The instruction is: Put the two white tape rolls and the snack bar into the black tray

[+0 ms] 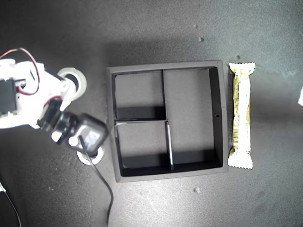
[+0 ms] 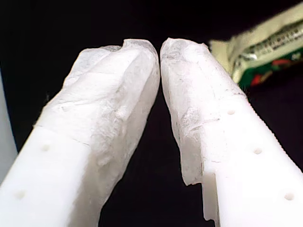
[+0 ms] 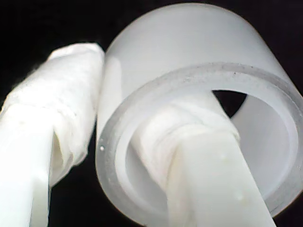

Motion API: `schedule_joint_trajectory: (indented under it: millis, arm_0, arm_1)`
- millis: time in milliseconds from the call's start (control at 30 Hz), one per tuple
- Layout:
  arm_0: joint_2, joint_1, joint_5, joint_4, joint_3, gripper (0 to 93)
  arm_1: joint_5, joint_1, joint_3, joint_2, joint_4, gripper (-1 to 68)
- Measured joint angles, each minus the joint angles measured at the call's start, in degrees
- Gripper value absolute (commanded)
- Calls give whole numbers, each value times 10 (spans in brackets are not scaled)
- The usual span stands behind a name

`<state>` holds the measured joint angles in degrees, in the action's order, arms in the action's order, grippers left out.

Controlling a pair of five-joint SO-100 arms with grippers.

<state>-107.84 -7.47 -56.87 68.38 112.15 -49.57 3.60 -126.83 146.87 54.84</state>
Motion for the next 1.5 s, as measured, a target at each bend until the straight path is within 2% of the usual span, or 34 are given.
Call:
schedule_joint_trajectory:
  millis: [67, 167, 400, 733, 1000, 1100, 1233, 1300, 1400, 1500]
  arm_0:
    - [3, 0, 15, 38, -58, 2]
    - [32, 0, 37, 88, -155, 2]
    - [163, 4, 55, 176, -366, 2]
    - [416, 26, 55, 334, -708, 3]
    - [514, 34, 48, 354, -807, 4]
    - [526, 37, 47, 354, -813, 4]
    - [542, 36, 39, 356, -814, 5]
    - [551, 36, 32, 356, -815, 5]
    - [564, 44, 27, 356, -828, 6]
    - [581, 57, 24, 356, -851, 6]
  arm_1:
    - [31, -19, 40, -76, 35, 114]
    - [72, -51, 85, -188, 76, 128]
    - [157, -76, 168, -365, 128, 166]
    - [214, -88, 272, -575, 132, 180]
    - [238, -87, 308, -677, 95, 196]
    - [246, -87, 323, -722, 85, 179]
    - [250, -89, 327, -742, 68, 97]
    - [250, -89, 336, -743, 69, 86]
    - [250, -86, 372, -746, 98, 71]
    - [249, -98, 442, -747, 180, 56]
